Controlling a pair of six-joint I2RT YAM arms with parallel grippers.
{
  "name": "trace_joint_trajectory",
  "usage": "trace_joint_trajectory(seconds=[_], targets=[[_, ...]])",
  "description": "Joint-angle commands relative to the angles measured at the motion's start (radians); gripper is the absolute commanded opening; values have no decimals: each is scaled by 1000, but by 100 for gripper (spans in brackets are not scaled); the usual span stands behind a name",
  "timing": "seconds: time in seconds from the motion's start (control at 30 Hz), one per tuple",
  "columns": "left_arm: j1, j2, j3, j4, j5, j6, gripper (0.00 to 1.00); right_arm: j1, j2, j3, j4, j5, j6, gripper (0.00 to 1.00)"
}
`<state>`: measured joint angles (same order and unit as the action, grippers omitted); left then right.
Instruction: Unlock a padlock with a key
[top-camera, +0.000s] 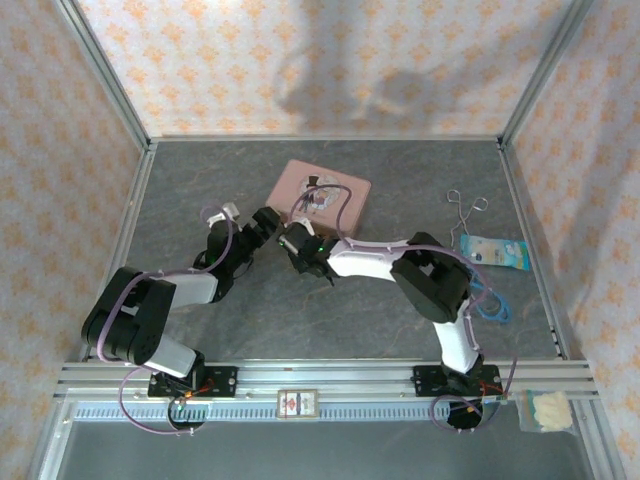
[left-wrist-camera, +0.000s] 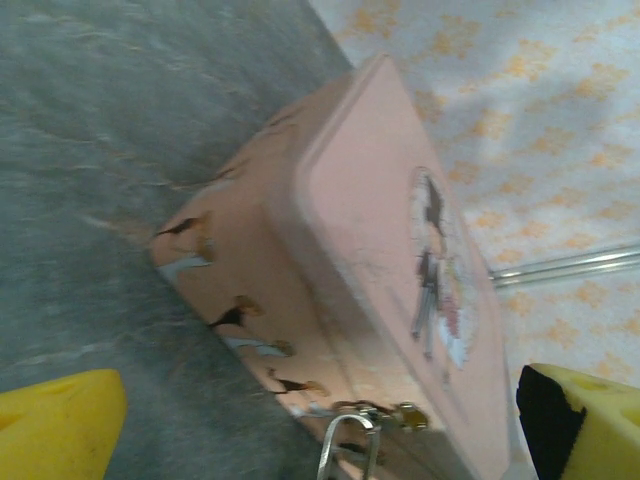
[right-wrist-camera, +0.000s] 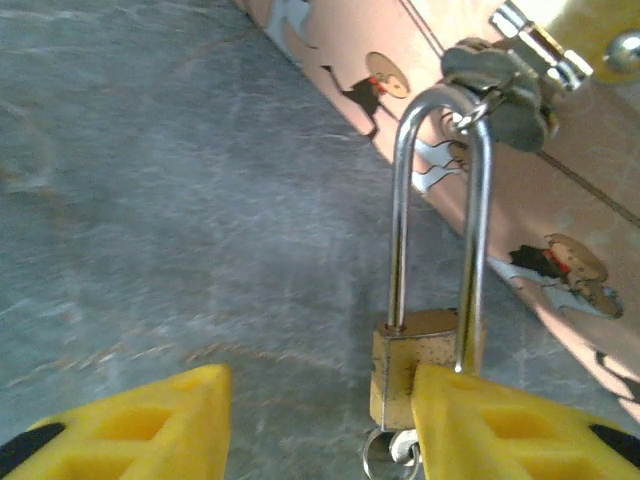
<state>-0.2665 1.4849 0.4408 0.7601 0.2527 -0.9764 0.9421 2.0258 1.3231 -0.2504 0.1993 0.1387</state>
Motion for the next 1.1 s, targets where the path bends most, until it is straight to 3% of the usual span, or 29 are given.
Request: trace_joint_trajectory(seconds=[0.0, 0.23, 0.57, 0.73, 0.93, 1.07], targets=[[16, -27, -22, 39, -14, -6, 99, 4, 35, 34, -60, 171, 7, 49], [19, -33, -33, 63, -10, -15, 98, 20, 64, 29, -59, 282, -32, 46], [24, -20, -34, 87, 2, -28, 97, 17, -47, -44, 27, 215, -111, 51], [24, -5, -34, 106, 19, -40, 97, 17, 19, -31, 32, 315, -139, 51], [25, -2, -31, 107, 29, -42, 96, 4, 69, -24, 68, 347, -146, 50], [26, -6, -27, 106, 34, -44, 96, -18, 84, -27, 74, 243, -136, 48]])
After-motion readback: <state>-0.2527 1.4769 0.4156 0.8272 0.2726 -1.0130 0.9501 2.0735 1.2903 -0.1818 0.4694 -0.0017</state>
